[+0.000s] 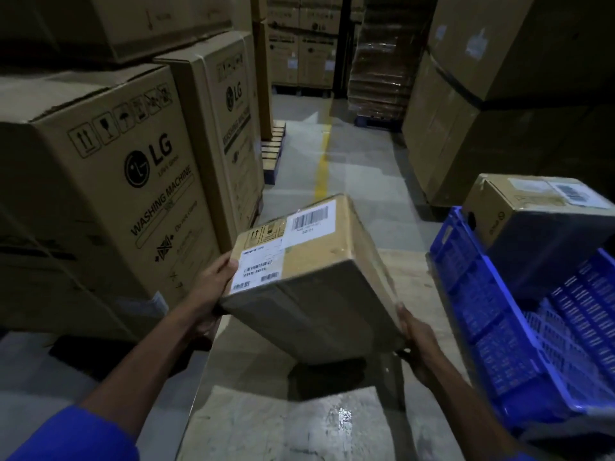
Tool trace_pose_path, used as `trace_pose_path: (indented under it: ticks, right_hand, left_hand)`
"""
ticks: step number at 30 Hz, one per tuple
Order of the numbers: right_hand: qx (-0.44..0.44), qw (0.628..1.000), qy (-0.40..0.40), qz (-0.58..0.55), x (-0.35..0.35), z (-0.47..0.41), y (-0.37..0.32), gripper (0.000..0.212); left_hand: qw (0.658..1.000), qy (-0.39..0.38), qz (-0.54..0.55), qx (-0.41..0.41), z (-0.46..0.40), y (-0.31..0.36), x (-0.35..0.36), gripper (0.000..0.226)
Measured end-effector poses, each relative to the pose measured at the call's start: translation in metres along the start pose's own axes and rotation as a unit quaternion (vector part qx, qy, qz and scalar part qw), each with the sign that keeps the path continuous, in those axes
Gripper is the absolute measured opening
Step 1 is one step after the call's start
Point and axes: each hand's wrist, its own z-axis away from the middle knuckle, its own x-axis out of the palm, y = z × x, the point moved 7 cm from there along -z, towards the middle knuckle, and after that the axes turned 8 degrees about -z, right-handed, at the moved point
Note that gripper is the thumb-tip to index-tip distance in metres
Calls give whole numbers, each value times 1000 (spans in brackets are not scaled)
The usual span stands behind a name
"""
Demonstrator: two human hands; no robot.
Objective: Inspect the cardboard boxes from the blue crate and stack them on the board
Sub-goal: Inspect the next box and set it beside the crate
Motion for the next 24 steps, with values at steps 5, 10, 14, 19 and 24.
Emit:
trace_pose_path:
  ticks: [5,10,14,19,24]
  right_hand:
    - [-42,985,8,-169,-36,-1,-34,40]
    - [-65,990,8,-125,-43,3,-51,48]
    - [-74,994,14,-80,-36,11,-55,27]
    - [-61,998,12,-31,-35,6,-48,26]
    - [36,999,-9,37,-22,6,-14,27]
  left_hand:
    - [969,-22,-246,8,2,-24,33,26]
    - [987,-41,-111,-113,2,-41,55,60]
    - [987,-89,-72,-115,-1,-33,60,97]
    - [980,-99,-140,-97,-10,-34,59,55]
    - [988,-82,-76,-107,-18,-37,39,33]
